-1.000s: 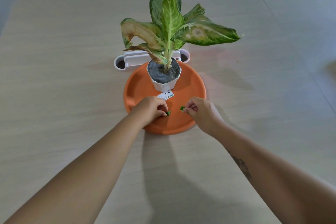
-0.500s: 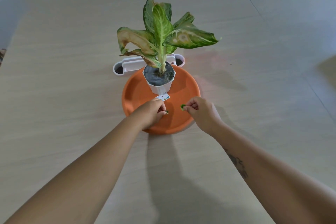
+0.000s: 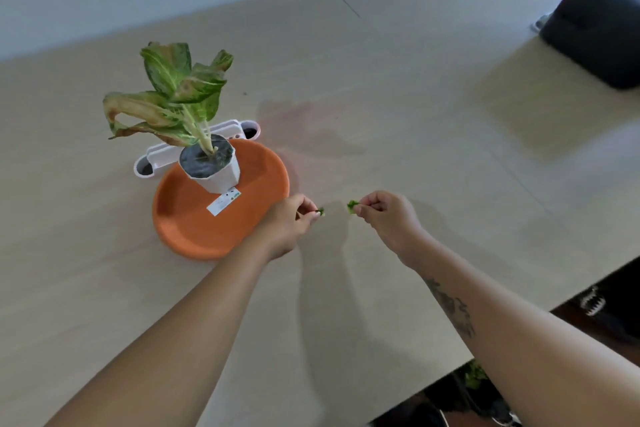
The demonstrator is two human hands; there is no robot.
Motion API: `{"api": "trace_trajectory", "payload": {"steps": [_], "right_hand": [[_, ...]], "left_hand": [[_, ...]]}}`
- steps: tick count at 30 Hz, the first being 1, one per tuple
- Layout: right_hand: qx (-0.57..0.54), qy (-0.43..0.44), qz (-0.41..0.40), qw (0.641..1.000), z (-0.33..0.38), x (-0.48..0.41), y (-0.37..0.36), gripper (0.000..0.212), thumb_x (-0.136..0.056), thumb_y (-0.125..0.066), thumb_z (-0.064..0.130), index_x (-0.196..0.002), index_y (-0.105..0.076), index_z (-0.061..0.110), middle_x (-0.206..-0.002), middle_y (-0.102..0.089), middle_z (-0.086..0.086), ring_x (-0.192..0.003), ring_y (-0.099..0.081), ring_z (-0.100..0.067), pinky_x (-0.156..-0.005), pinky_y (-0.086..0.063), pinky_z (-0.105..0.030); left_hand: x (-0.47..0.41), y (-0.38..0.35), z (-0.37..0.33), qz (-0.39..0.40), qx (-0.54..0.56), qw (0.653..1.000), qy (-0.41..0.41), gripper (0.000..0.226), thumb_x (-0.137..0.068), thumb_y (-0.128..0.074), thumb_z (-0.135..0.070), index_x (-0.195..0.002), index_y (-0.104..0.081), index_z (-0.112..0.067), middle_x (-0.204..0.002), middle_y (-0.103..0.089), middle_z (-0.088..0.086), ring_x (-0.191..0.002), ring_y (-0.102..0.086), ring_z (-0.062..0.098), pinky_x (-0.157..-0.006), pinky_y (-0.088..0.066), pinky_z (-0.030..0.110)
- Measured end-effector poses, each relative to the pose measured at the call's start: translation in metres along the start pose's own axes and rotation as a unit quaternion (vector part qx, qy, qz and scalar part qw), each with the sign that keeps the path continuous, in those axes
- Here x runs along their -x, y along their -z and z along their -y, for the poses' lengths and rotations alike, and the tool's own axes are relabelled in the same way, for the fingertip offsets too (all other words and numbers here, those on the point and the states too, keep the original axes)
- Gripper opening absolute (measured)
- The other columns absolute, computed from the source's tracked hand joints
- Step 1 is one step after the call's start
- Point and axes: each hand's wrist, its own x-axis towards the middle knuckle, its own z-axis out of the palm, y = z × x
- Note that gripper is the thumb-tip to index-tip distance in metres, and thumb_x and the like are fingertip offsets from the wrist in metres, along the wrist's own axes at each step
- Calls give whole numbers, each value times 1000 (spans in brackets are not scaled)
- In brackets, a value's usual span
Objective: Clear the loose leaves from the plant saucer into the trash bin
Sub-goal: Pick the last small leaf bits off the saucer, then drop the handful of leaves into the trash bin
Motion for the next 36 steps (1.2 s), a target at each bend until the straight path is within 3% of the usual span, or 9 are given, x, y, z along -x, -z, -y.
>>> {"api": "trace_trajectory", "payload": {"steps": [3, 5, 9, 16, 19, 24, 29, 31, 36], "right_hand": [[-18, -15, -37, 999, -24, 20, 55, 7, -83, -71, 9, -85, -67, 4, -64, -51, 2, -57, -41, -10, -49, -33, -15], [-25, -30, -59, 997, -44, 37, 91, 8, -81, -72, 12, -81, -66, 8, -64, -51, 1, -59, -41, -12, -53, -34, -22], [-12, -52, -99, 994, -92, 74, 162, 12, -79, -75, 22, -77, -66, 14, -68, -52, -1, -65, -44, -17, -62, -35, -32], [-3, -92, -155, 984, -177, 145, 268, 11, -80, -74, 27, -79, -67, 18, -68, -56, 1, -61, -49, -13, -56, -38, -27], [4, -123, -176, 977, -213, 162, 287, 11, -79, -75, 28, -76, -67, 21, -72, -64, 0, -64, -55, -13, -57, -43, -28], [26, -173, -184, 967, -269, 175, 297, 11, -79, -74, 25, -74, -66, 19, -68, -62, 6, -63, -54, -10, -55, -39, -24], [83, -213, -185, 956, -331, 165, 295, 7, -81, -71, 21, -81, -70, 15, -74, -63, 1, -68, -54, -14, -51, -35, -18], [107, -223, -179, 952, -358, 160, 291, 6, -82, -69, 18, -84, -70, 13, -79, -63, -1, -74, -53, -15, -51, -31, -22], [128, -248, -170, 945, -415, 146, 280, 12, -85, -65, 16, -95, -72, 15, -97, -69, -8, -87, -59, -21, -69, -35, -22]], "left_hand": [[8, -44, -41, 13, 9, 1000, -12, 8, -91, -62, -26, -89, -62, -18, -72, -55, -5, -66, -48, 14, -57, -38, 25], [17, -80, -66, 29, 33, 999, -6, 10, -91, -61, -27, -90, -63, -17, -73, -56, -7, -65, -48, 10, -57, -37, 24], [40, -155, -109, 67, 77, 995, 10, 14, -92, -60, -30, -93, -64, -16, -78, -58, -7, -68, -50, 11, -59, -39, 24], [97, -290, -169, 128, 104, 986, 12, 10, -93, -59, -25, -84, -60, -22, -79, -64, 1, -66, -57, 15, -69, -49, 33], [114, -335, -173, 138, 89, 986, 21, 13, -91, -62, -26, -78, -58, -25, -74, -65, -2, -64, -60, 15, -69, -50, 34], [134, -399, -159, 144, 55, 986, 62, 9, -88, -63, -30, -81, -63, -24, -80, -68, -3, -79, -66, 21, -75, -52, 35], [123, -456, -122, 167, -1, 984, 70, 7, -89, -64, -22, -86, -65, -17, -79, -61, -4, -78, -58, 17, -69, -40, 25], [116, -478, -107, 186, -11, 980, 70, 9, -90, -63, -20, -90, -66, -11, -80, -60, -1, -78, -56, 17, -68, -39, 25], [98, -521, -76, 206, -27, 975, 77, 7, -88, -66, -18, -90, -67, -12, -86, -66, 4, -85, -63, 23, -72, -45, 28]]}}
